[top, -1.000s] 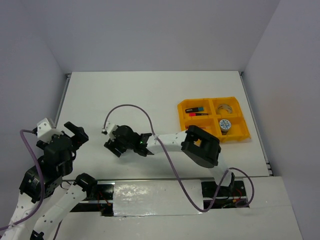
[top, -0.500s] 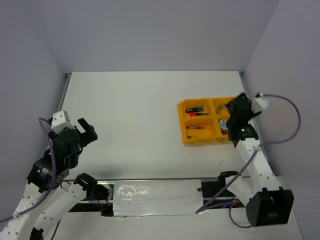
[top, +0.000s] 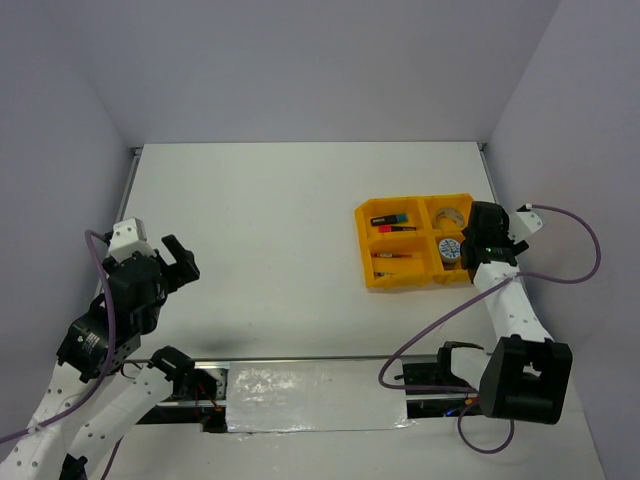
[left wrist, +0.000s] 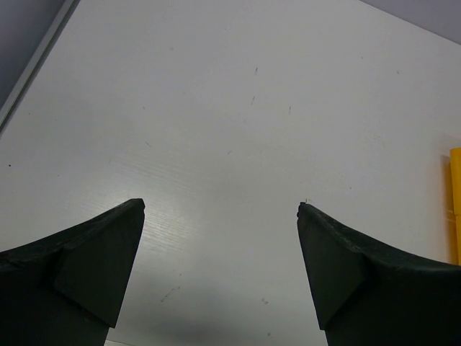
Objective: Sort the stationery into containers
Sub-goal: Place the stationery in the storage box.
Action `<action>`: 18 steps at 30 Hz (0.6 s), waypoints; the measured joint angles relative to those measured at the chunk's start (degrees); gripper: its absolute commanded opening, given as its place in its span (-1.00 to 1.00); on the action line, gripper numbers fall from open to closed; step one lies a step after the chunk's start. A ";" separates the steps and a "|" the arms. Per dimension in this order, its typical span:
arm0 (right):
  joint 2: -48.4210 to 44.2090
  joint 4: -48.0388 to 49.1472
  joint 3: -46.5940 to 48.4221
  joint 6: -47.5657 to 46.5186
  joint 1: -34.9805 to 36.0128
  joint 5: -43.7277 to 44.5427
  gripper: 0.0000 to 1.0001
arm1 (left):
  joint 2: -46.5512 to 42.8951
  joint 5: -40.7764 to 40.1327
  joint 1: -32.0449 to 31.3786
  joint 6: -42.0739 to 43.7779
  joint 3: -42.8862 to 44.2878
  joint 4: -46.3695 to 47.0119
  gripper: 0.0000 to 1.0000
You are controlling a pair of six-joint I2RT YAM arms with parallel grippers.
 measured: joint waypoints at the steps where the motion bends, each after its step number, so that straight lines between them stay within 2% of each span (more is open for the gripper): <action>1: 0.63 0.04 0.00 0.00 0.00 -0.26 -1.00 | 0.02 0.07 0.00 0.02 0.00 -0.02 0.99; 4: 1.11 0.24 -0.07 0.02 0.00 -1.14 -1.00 | 0.13 0.26 0.00 0.07 0.00 0.00 0.99; 11: 1.07 2.64 -2.64 0.33 -0.09 -2.60 -0.74 | 0.50 0.48 0.00 0.07 0.00 0.07 0.99; 15: 1.07 2.82 -4.98 0.48 -0.20 -3.21 -0.32 | 0.63 0.52 0.00 0.09 0.00 0.07 0.99; 16: 1.07 2.82 -5.38 0.50 -0.22 -3.39 -0.31 | 0.66 0.52 0.00 0.09 0.00 0.11 0.99; 18: 1.07 2.78 -5.62 0.48 -0.22 -3.74 0.05 | 0.72 0.55 0.00 0.09 0.00 0.22 0.99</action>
